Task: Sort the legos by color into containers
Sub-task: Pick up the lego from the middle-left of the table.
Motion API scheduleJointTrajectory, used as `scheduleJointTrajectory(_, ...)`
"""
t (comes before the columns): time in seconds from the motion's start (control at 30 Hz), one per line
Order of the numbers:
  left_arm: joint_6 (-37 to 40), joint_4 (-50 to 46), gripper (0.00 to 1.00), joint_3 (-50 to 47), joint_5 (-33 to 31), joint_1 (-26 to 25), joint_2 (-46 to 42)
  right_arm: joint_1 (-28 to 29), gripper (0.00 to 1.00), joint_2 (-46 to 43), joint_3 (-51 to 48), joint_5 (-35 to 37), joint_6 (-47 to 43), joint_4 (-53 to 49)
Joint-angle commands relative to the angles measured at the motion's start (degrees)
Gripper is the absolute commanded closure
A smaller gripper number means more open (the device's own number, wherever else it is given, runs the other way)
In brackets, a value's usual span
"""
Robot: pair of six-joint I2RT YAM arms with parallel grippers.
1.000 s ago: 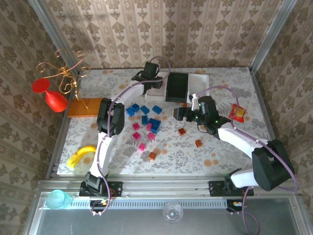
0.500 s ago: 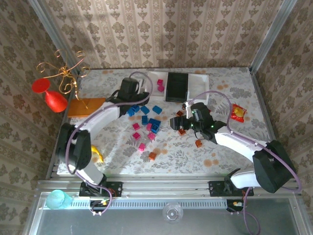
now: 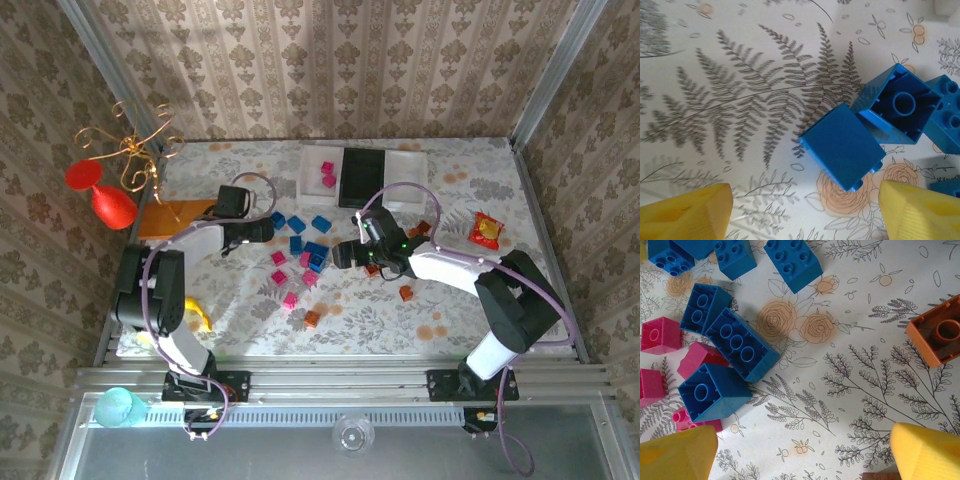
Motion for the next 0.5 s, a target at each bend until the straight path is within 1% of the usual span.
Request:
scheduleJointTrajectory(0.0, 0.3, -1.2, 0.21, 2.9, 2.0, -0.1, 2.3, 0.1, 0.09, 0.0, 1.2, 1.3, 1.6, -1.3)
scheduleJointTrajectory(0.13, 0.8, -1.7, 0.23, 5.1, 1.5, -0.1, 4.9, 0.1, 0.09, -0.6, 0.8, 2.4, 1.7, -1.9)
scheduleJointTrajectory(0.33, 1.5, -2.9, 0.30, 8.0, -0.2, 0.0, 8.7, 0.1, 0.09, -0.9, 0.5, 3.2, 1.8, -2.2)
scheduleJointTrajectory(0.47, 1.1, -2.6, 0.33, 9.6, 0.0, 0.1, 11.0, 0.1, 0.08, -0.8, 0.5, 3.2, 1.7, -2.2)
